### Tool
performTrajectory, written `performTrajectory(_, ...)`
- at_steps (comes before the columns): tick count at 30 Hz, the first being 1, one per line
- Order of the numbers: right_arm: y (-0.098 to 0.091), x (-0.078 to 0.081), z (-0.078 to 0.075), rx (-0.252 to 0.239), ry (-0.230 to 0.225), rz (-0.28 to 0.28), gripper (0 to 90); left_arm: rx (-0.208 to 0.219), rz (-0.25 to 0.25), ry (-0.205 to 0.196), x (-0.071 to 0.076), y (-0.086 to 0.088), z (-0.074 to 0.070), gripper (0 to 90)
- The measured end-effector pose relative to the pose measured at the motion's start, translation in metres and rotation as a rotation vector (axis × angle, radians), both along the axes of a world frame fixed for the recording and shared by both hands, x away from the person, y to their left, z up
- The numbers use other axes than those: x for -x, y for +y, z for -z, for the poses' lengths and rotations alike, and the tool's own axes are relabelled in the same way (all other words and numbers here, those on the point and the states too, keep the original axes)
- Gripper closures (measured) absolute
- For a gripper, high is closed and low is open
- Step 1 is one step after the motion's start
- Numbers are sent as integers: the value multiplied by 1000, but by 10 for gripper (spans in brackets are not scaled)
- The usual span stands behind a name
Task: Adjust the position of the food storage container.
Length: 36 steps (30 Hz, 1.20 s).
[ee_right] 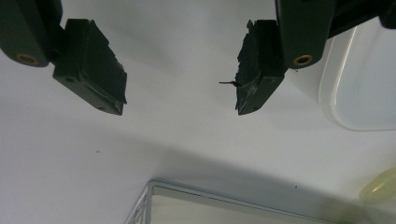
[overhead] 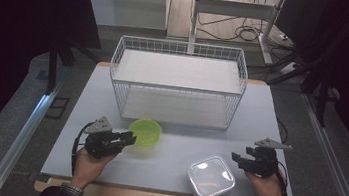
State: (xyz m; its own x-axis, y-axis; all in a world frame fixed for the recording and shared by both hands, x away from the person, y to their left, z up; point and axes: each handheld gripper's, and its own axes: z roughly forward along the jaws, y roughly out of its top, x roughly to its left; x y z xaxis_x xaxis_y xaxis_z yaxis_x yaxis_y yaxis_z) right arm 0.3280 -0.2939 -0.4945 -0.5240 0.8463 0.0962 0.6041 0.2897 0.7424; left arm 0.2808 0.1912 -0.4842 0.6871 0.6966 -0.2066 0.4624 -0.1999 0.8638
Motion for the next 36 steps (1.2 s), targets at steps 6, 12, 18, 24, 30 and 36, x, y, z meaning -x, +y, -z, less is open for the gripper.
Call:
performTrajectory(6, 3, 0, 0, 2, 1, -3, 347, -31, 43, 11, -12, -27, -8, 890)
performTrajectory(12, 5, 0, 1, 12, 3, -10, 347, -62, 62, 19, -31, -51, -13, 900)
performTrajectory(18, 5, -1, 3, 17, 7, -12, 347, -97, 44, 33, -53, -72, -13, 900)
performTrajectory(24, 5, -1, 3, 20, 7, -14, 347, -172, -4, 50, -74, -86, -11, 900)
performTrajectory(30, 6, -1, 4, 26, 11, -17, 347, -229, -61, 90, -89, -91, -6, 900)
performTrajectory(36, 7, -1, 4, 31, 12, -21, 348, -263, -67, 104, -91, -86, 0, 900)
